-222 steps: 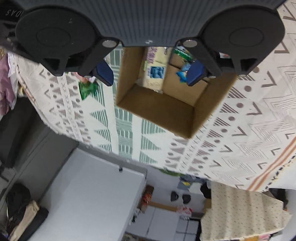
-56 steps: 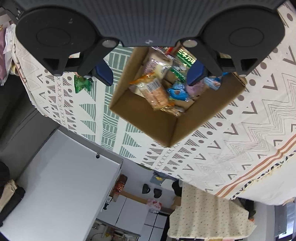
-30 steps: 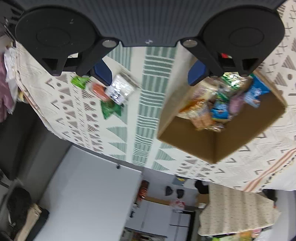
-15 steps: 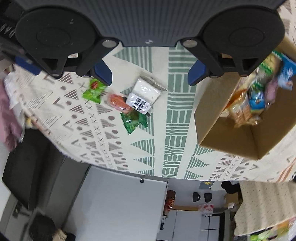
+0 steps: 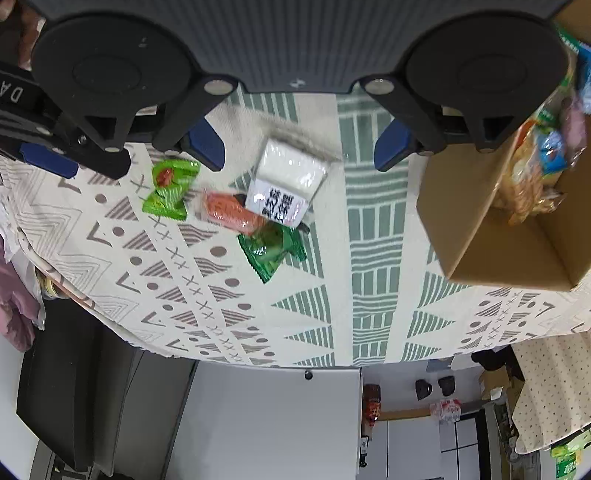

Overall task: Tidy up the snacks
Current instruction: 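Grasp the white sesame cake pack with the left tool while the right tool grasps the green candy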

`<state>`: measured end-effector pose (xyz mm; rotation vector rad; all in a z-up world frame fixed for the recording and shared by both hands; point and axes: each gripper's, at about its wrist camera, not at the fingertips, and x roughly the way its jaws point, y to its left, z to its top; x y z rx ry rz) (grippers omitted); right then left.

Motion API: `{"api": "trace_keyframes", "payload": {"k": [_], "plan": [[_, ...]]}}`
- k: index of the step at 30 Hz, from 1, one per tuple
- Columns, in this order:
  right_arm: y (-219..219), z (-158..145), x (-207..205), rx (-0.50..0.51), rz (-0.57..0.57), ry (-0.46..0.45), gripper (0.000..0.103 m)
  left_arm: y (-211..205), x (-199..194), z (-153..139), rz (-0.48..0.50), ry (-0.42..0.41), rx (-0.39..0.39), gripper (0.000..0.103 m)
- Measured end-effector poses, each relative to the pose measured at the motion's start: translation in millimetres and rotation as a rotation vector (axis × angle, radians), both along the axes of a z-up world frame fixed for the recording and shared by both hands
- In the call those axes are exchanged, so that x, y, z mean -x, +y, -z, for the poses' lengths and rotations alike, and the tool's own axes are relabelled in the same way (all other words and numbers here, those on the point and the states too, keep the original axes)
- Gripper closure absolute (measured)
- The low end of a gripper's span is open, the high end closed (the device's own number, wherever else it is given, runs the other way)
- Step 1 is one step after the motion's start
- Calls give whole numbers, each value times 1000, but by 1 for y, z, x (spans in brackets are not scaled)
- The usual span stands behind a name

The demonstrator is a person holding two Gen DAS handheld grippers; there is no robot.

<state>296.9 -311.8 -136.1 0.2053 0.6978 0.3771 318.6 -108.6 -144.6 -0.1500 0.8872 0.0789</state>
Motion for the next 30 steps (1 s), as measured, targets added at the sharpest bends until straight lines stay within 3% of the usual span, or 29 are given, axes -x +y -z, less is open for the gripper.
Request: {"api": "trace_keyframes", "payload": {"k": [4, 18, 21, 25, 30], "plan": [[1, 4, -7, -1, 13, 20, 20, 3, -17, 12, -2, 27, -2, 17], [14, 18, -20, 30, 29, 62, 25, 0, -47, 35, 0, 57, 5, 19], [16, 22, -22, 39, 36, 70, 32, -1, -54, 42, 6, 76, 14, 27], [13, 30, -26, 38, 57, 99, 52, -3, -58, 44, 12, 69, -15, 54], [7, 36, -30, 25, 91, 119, 53, 5, -52, 40, 0, 76, 23, 56]]}}
